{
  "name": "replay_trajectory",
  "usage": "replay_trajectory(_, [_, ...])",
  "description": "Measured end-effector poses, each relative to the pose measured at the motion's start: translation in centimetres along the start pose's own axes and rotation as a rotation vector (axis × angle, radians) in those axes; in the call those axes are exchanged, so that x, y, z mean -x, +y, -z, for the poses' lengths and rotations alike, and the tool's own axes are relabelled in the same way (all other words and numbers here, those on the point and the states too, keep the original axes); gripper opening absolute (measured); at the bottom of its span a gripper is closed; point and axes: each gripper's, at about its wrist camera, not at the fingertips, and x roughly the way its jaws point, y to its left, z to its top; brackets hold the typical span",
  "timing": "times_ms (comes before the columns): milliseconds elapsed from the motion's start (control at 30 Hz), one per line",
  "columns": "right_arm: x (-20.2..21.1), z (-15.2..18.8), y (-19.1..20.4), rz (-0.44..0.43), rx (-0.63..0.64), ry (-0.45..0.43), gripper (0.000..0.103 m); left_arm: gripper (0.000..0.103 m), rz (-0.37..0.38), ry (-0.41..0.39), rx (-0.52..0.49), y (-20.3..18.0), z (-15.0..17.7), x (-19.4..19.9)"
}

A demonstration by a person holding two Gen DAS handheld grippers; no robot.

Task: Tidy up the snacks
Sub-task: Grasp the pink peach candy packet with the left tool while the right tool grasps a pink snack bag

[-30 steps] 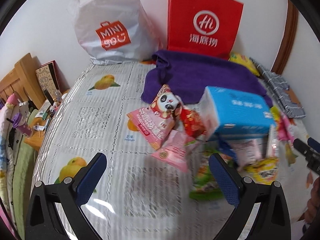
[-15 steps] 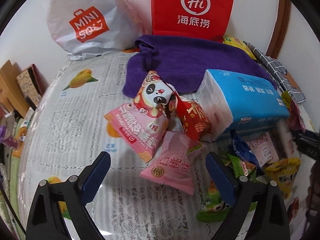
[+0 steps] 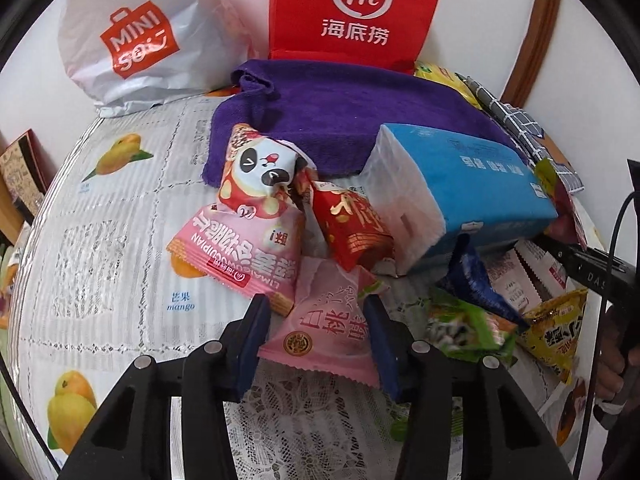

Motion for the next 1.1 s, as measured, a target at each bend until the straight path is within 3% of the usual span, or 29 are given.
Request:
replay_trajectory(267, [0.2, 0.2, -0.6, -0.020, -0.020, -0.008, 0.019, 0.046, 0.034, -0.003, 0.020, 0.4, 0.0, 0.1])
replay_trajectory(300, [0.2, 0.3, -0.6, -0.027, -0.019, -0.005, 0.012, 0.046, 0.036, -0.003, 0.021, 0.4, 0.0, 0.1])
replay_trajectory(367, [0.1, 0.3, -0.7, -0.036, -0.027, 0.003, 0.012, 0.046, 0.037, -0.002, 0.021, 0.4, 0.0, 0.1])
replay_trajectory(467, [0.0, 0.2, -0.8, -0.041, -0.042, 0.003, 0.016, 0.046, 0.037, -0.003, 0.022, 0.4, 0.1, 0.1])
replay_trajectory(600, [-0.3, 0.1, -0.9, -0.012, -0.045, 0.002, 0.048, 0.046, 0.042, -0.002, 0.026, 0.4, 0.1, 0.0])
replay_trajectory(767, [-0.7, -0.2, -0.5, 0.007, -0.028, -0.004, 0.051, 0.046, 0.044, -0.004, 0.027, 0.5, 0.1, -0.1])
replay_trajectory(800, [-0.8, -0.2, -0.4, 0.012, -0.022, -0.007, 0.049, 0.046, 0.044, -0.003, 0.027, 0.5, 0.1, -0.1])
replay_trajectory(867, [-0.8, -0.3, -0.2, 0.005, -0.012, -0.011, 0.037, 0.045, 0.049, -0.002, 0.032, 0.6, 0.2, 0.0])
replay_trajectory(933, [-0.7, -0.3, 0.1, -0.005, 0.002, -0.012, 0.013, 0.045, 0.061, -0.003, 0.043, 0.8, 0.2, 0.3])
replay_trajectory(1100, [-0.1, 0.1, 0.4, -0.003, 0.044, -0.010, 0.003, 0.045, 0.057, -0.015, 0.075, 1.5, 0.5, 1.5])
